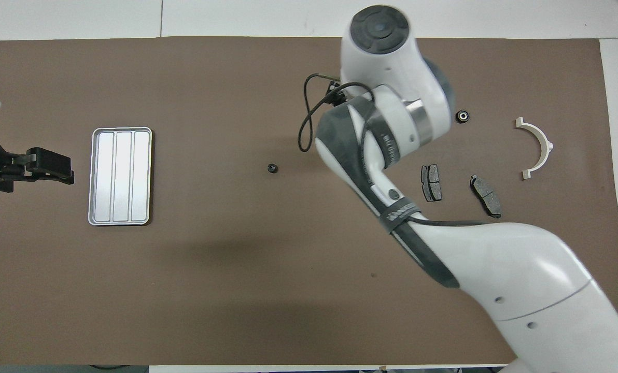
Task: Pick bearing gear from pile to tray
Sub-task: 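Withdraw the right gripper while the left gripper reaches toward the bearing, then grasp the bearing at the table center with the left gripper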
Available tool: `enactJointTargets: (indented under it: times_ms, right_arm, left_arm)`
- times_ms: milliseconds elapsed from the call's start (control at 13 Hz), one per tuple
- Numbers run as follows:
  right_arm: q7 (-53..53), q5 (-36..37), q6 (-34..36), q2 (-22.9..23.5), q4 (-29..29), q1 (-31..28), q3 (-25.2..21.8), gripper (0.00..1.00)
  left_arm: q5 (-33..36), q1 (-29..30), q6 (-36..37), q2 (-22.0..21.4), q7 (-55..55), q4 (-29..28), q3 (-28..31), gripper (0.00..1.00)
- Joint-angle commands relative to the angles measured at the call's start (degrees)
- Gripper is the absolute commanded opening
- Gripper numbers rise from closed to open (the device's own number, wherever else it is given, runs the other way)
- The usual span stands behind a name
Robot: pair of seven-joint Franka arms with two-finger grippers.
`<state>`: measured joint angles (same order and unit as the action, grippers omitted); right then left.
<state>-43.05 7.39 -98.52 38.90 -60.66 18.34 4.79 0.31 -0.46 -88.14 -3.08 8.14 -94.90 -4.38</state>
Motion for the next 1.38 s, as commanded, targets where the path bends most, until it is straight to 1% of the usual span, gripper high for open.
enactJointTargets:
  times_ms: [0, 153, 230, 307, 383, 537, 613, 690, 767, 843, 920, 997, 1073, 1150, 1226, 1303]
  right_arm:
    - [15.7, -0.5, 1.6, -2.3, -1.8, -7.4, 1.1, 1.0]
    - [23.9, -0.7, -1.5, -2.3, -3.7, -13.0, 1.1, 1.0]
    - [26.7, -0.7, -3.2, -2.5, -5.4, -15.5, 1.1, 1.0]
    - [28.2, -0.8, -4.9, -2.3, -6.4, -17.4, 1.1, 1.0]
    - [28.6, -0.8, -6.8, -2.2, -8.0, -18.8, 1.1, 1.0]
    - [28.5, -0.3, -12.1, -1.8, -11.9, -19.8, 1.0, 1.0]
    - [28.3, -0.1, -14.7, -1.6, -13.5, -19.9, 0.9, 1.0]
    - [28.2, -0.1, -16.9, -1.1, -14.5, -20.3, 0.9, 1.0]
    - [28.2, -0.1, -18.1, -0.1, -14.6, -20.6, 0.8, 1.0]
    - [28.1, -0.1, -19.2, 0.7, -14.6, -20.9, 0.8, 1.0]
    - [27.9, -0.3, -19.9, 1.3, -14.6, -21.1, 0.8, 1.0]
    - [27.8, -0.7, -20.0, 1.7, -14.7, -21.1, 0.9, 1.0]
    - [27.8, -1.0, -20.5, 1.9, -14.9, -21.1, 0.9, 1.0]
    - [27.8, -1.1, -21.2, 2.1, -15.5, -21.2, 0.9, 1.0]
    - [27.6, -1.1, -21.6, 2.1, -16.6, -21.6, 0.9, 1.0]
    - [27.3, -1.2, -22.3, 2.1, -18.0, -21.8, 0.9, 1.0]
  left_arm:
    - [-0.7, -0.6, -2.2, -1.4, 2.3, -1.7, 0.2, 1.0]
    - [-0.8, -0.9, -4.4, -1.5, 5.6, -3.0, 0.1, 1.0]
    - [-1.6, -2.5, -5.8, -1.3, 8.4, -4.0, -0.1, 1.0]
    - [-3.4, -4.0, -7.3, -0.4, 11.4, -4.2, 0.0, 1.0]
    - [-4.0, -5.9, -9.7, 1.5, 14.4, -4.2, -0.1, 1.0]
    - [-3.8, -13.0, -15.2, 7.9, 25.2, -2.9, 0.0, 1.0]
    - [-3.6, -16.7, -19.9, 11.4, 31.3, -2.5, 0.1, 1.0]
    - [-3.4, -18.6, -23.8, 13.8, 34.5, -2.6, 0.1, 1.0]
    - [-3.3, -20.8, -25.7, 17.3, 35.9, -2.1, 0.1, 1.0]
    - [-3.1, -24.1, -26.3, 22.7, 38.9, 1.2, 0.5, 1.0]
    - [-1.1, -25.8, -26.4, 28.0, 42.4, 6.1, 0.5, 1.0]
    - [0.6, -26.5, -27.0, 31.0, 44.6, 7.3, 0.3, 1.0]
    - [1.0, -26.7, -29.9, 31.1, 44.9, 5.6, 0.3, 1.0]
    - [0.9, -26.8, -32.9, 30.9, 45.6, 2.2, 0.3, 1.0]
    - [0.9, -27.0, -36.4, 30.9, 46.1, 0.2, 0.3, 1.0]
    - [0.9, -27.1, -38.0, 31.5, 46.2, -0.4, 0.3, 1.0]
